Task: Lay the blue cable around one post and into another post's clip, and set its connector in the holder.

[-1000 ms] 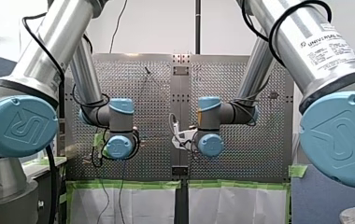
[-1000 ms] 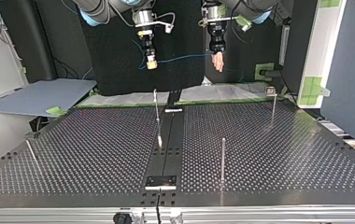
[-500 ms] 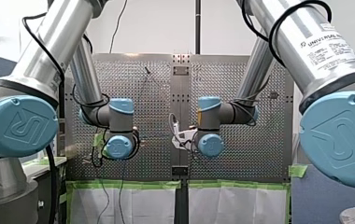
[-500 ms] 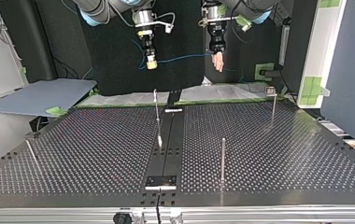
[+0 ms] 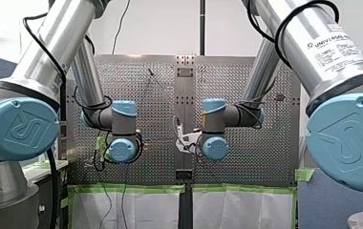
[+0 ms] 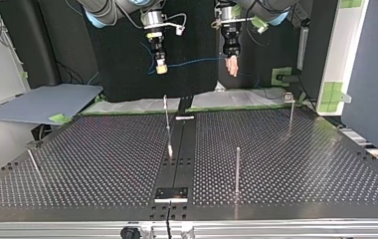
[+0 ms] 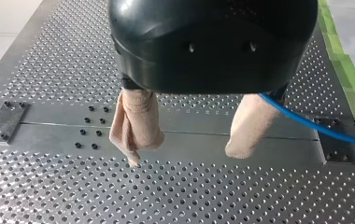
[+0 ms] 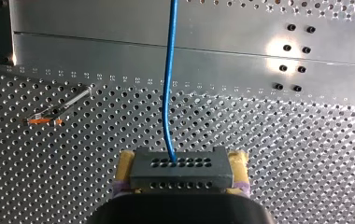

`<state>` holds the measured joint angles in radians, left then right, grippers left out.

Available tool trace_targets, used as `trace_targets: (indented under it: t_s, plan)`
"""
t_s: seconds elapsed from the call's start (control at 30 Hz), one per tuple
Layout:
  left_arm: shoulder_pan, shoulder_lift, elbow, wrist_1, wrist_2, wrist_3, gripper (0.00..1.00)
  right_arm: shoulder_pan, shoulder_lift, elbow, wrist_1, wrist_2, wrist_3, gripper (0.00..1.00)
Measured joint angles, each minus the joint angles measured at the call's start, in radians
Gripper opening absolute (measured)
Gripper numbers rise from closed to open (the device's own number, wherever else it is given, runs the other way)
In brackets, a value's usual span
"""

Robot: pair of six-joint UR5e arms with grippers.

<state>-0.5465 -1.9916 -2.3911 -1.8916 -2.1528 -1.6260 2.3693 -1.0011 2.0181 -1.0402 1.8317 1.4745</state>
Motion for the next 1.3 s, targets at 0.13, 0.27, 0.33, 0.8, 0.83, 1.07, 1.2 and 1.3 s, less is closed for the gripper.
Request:
trace_targets:
  t_s: [0.13, 0.27, 0.33, 0.8, 0.83, 1.07, 1.2, 1.3]
  plan:
    - [0.0, 0.0, 0.0, 0.0, 0.0, 0.0, 1.0, 0.0, 0.0, 0.0, 0.0, 0.0, 0.0, 0.0]
    - [0.0, 0.0, 0.0, 0.0, 0.0, 0.0, 1.0, 0.0, 0.0, 0.0, 0.0, 0.0, 0.0, 0.0]
    - [0.002, 0.001, 0.001, 0.001, -0.001, 0.001, 1.0, 0.0, 0.0, 0.0, 0.0, 0.0, -0.001, 0.0]
    - [0.005, 0.003, 0.003, 0.002, 0.0, 0.002, 1.0, 0.0, -0.003, 0.0, 0.002, 0.0, -0.003, 0.0]
    - [0.005, 0.003, 0.003, 0.002, 0.0, 0.002, 1.0, 0.0, -0.003, 0.0, 0.002, 0.0, -0.003, 0.0]
    - [0.005, 0.003, 0.003, 0.002, 0.0, 0.002, 1.0, 0.0, -0.003, 0.0, 0.002, 0.0, -0.003, 0.0]
    - [-0.002, 0.005, -0.003, -0.005, -0.004, -0.005, 1.0, 0.004, 0.0, -0.004, 0.006, 0.004, -0.003, 0.0]
    - [-0.024, 0.006, -0.01, -0.018, -0.006, -0.028, 1.0, 0.013, 0.007, -0.021, 0.023, 0.009, -0.002, 0.0]
